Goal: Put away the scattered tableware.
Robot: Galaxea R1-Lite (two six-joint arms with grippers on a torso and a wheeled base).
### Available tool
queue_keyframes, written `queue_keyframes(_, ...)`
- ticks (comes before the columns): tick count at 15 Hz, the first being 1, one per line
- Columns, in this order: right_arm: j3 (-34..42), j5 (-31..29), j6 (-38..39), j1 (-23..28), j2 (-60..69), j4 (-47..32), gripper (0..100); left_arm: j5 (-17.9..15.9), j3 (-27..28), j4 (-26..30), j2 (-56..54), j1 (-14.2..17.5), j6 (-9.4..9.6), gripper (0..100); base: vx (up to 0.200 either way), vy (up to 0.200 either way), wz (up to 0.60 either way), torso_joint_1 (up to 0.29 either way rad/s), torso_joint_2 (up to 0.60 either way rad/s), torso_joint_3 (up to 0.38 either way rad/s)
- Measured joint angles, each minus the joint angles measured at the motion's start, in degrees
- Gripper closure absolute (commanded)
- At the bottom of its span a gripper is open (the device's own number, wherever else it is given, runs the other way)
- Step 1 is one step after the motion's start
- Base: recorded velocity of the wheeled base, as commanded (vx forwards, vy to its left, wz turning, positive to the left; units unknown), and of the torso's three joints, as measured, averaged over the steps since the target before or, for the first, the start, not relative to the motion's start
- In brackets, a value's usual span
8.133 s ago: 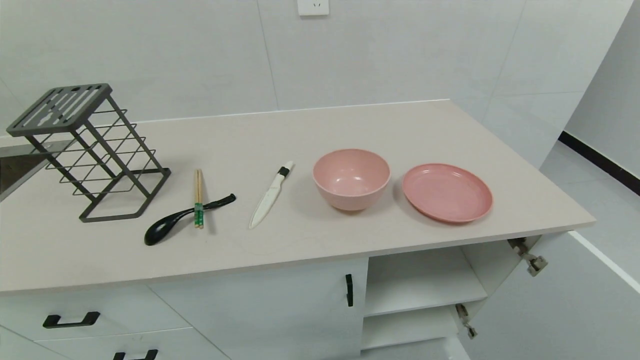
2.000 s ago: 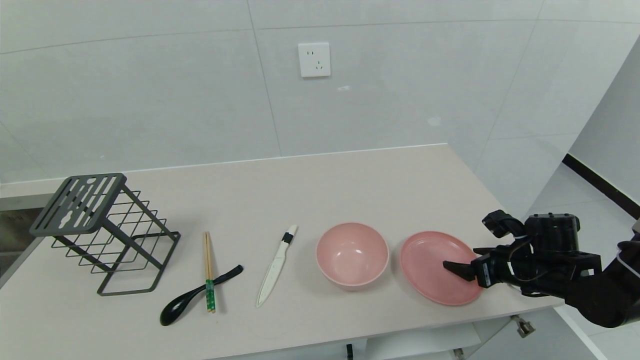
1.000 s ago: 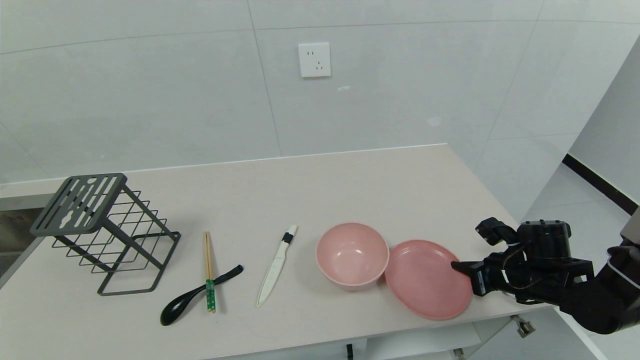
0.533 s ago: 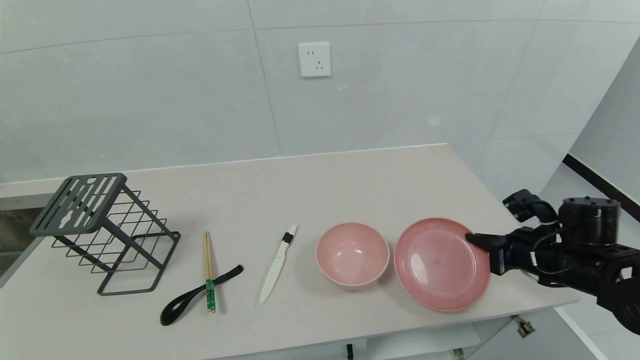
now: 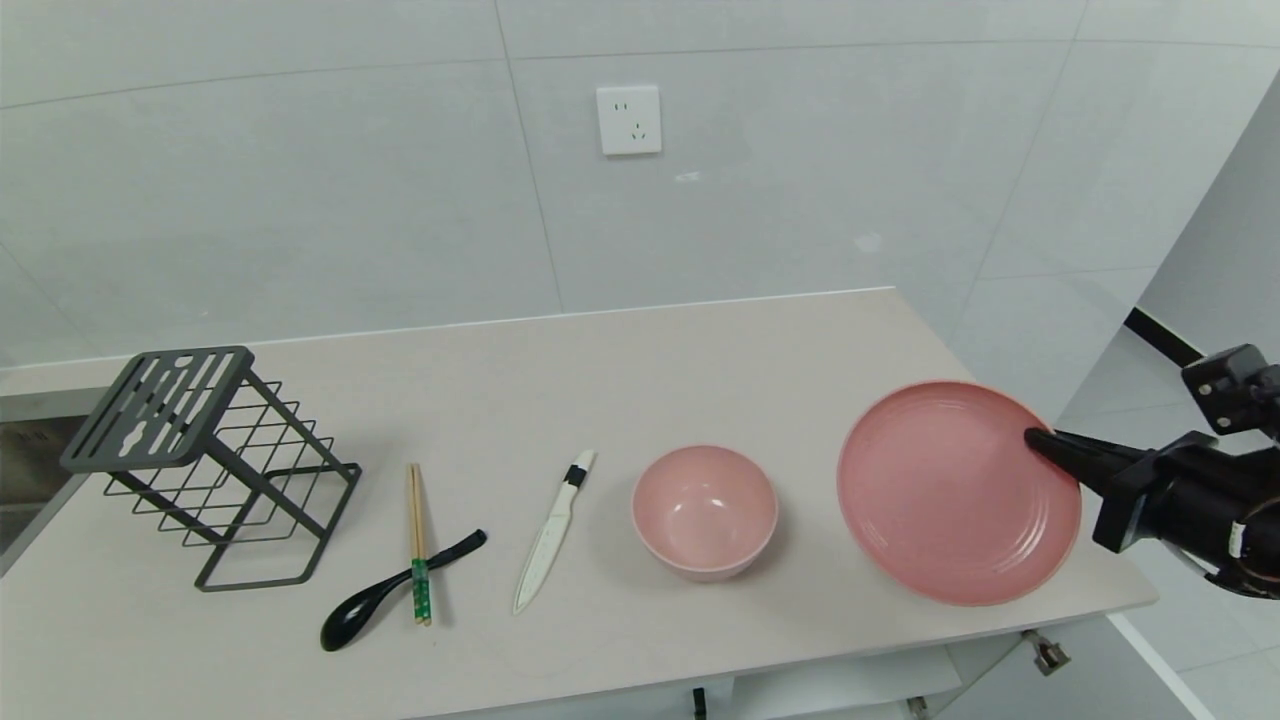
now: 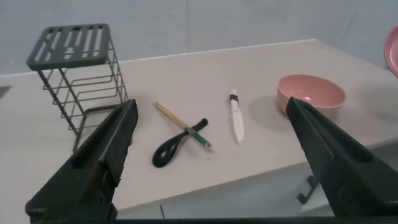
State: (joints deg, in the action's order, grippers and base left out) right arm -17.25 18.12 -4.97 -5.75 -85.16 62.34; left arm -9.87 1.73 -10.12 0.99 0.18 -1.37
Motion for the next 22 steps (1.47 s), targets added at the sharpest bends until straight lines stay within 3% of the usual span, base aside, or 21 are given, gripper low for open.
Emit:
queue_keyframes(4, 3.45, 0.2, 0.09, 1.27, 3.57, 2.22, 100, -5.89, 7.34, -0.26, 10.17, -1.94, -0.2, 0, 0.0, 0.0, 0.0, 0.0, 0.0, 0.0)
queue_keyframes(7, 6.64, 0.22, 0.0, 1.65, 6.74, 3.12, 100, -8.4, 13.25, -6.11, 24.26, -6.35, -0.74, 0, 0.0, 0.0, 0.0, 0.0, 0.0, 0.0)
queue_keyframes(10, 7.56, 0.3, -0.35, 1.73, 9.8, 3.13, 100, -13.47, 16.62, -11.86, 40.19, -10.92, -0.99, 0, 0.0, 0.0, 0.0, 0.0, 0.0, 0.0)
queue_keyframes(14, 8.57, 0.41, -0.5, 1.68, 11.46, 3.18, 100, -18.79, 21.55, -18.37, 59.23, -14.18, -0.98, 0, 0.0, 0.0, 0.0, 0.0, 0.0, 0.0)
queue_keyframes(16, 9.26, 0.79, -1.04, 1.65, 11.93, 3.21, 100, -17.63, 24.28, -19.43, 66.84, -16.74, -0.98, 0, 0.0, 0.0, 0.0, 0.0, 0.0, 0.0)
queue_keyframes(19, 9.46, 0.79, -1.23, 1.65, 12.07, 3.21, 100, -8.77, 27.87, -19.58, 75.52, -22.42, -1.15, 0, 0.0, 0.0, 0.0, 0.0, 0.0, 0.0)
queue_keyframes(22, 9.55, 0.95, -1.72, 1.62, 11.74, 3.18, 100, -3.04, 30.57, -19.96, 82.16, -27.22, -1.3, 0, 0.0, 0.0, 0.0, 0.0, 0.0, 0.0)
